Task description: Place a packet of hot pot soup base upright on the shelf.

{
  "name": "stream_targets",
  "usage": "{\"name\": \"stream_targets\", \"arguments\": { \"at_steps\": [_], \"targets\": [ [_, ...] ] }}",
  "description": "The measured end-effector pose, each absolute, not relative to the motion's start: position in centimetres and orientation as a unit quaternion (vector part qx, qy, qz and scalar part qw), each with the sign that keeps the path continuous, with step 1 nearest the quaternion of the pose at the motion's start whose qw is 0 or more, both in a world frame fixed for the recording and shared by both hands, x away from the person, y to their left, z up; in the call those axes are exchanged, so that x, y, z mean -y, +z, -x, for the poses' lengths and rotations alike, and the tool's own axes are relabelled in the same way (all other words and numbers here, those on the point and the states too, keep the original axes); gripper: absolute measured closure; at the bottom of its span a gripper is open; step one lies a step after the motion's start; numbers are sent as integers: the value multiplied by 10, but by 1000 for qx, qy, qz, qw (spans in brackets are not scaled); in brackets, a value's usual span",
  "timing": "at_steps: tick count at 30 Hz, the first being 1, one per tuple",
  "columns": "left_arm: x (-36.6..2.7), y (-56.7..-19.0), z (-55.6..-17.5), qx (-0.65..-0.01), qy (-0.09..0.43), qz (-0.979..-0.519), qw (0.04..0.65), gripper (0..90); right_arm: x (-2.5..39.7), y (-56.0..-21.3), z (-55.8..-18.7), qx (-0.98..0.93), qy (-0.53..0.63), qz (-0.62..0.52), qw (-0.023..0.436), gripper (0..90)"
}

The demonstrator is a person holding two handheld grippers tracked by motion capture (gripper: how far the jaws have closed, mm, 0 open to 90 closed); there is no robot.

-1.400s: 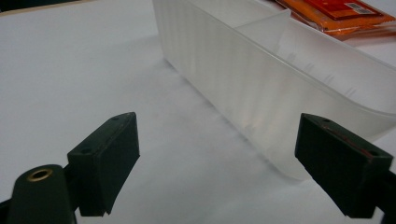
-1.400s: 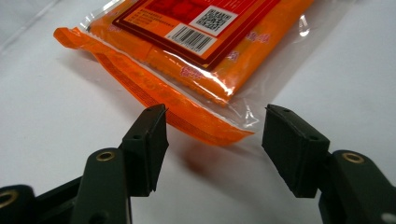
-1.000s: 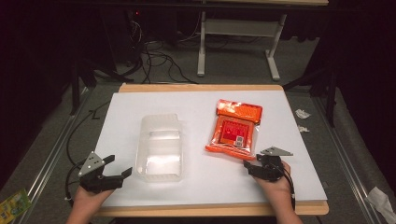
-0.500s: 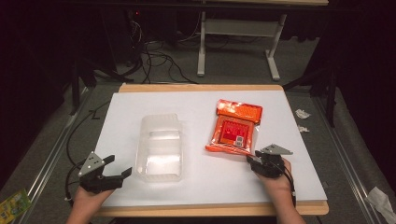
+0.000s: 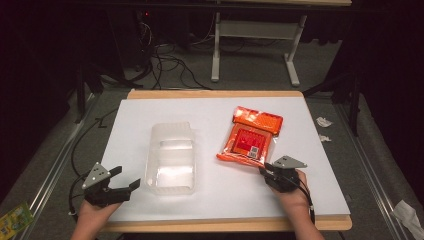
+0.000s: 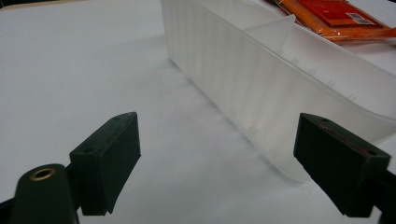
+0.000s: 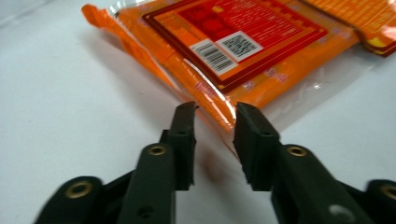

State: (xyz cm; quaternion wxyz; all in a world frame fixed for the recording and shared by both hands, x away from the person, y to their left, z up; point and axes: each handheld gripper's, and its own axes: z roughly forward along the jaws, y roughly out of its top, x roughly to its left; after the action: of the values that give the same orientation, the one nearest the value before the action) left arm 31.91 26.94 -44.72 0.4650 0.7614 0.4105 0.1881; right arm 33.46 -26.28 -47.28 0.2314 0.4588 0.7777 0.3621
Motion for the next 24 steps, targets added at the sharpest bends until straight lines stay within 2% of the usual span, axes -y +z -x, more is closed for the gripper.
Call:
{"name": "stream_targets", "arguments": {
  "at_steps": [4,5,6,8,15,24],
  "targets": [
    [-270,-448,-320,-413,185,-761,464,154,260,-476,-336,-780,358,-458,232,785],
    [-270,-448,-320,-413,186,-760,465,153,260,-477,-338,-783,357,-453,234,840],
    [-270,-448,-320,-413,186,-760,465,154,260,-477,-338,-783,357,-453,234,840],
    [-270,-447,-319,-413,187,-759,467,154,260,-477,-340,-785,353,-450,237,900],
    [-271,-448,-319,-414,186,-759,467,154,255,-472,-336,-796,365,-436,208,900],
    [-272,-445,-318,-415,188,-755,471,154,243,-469,-301,-813,372,-413,172,900]
  ]
}}
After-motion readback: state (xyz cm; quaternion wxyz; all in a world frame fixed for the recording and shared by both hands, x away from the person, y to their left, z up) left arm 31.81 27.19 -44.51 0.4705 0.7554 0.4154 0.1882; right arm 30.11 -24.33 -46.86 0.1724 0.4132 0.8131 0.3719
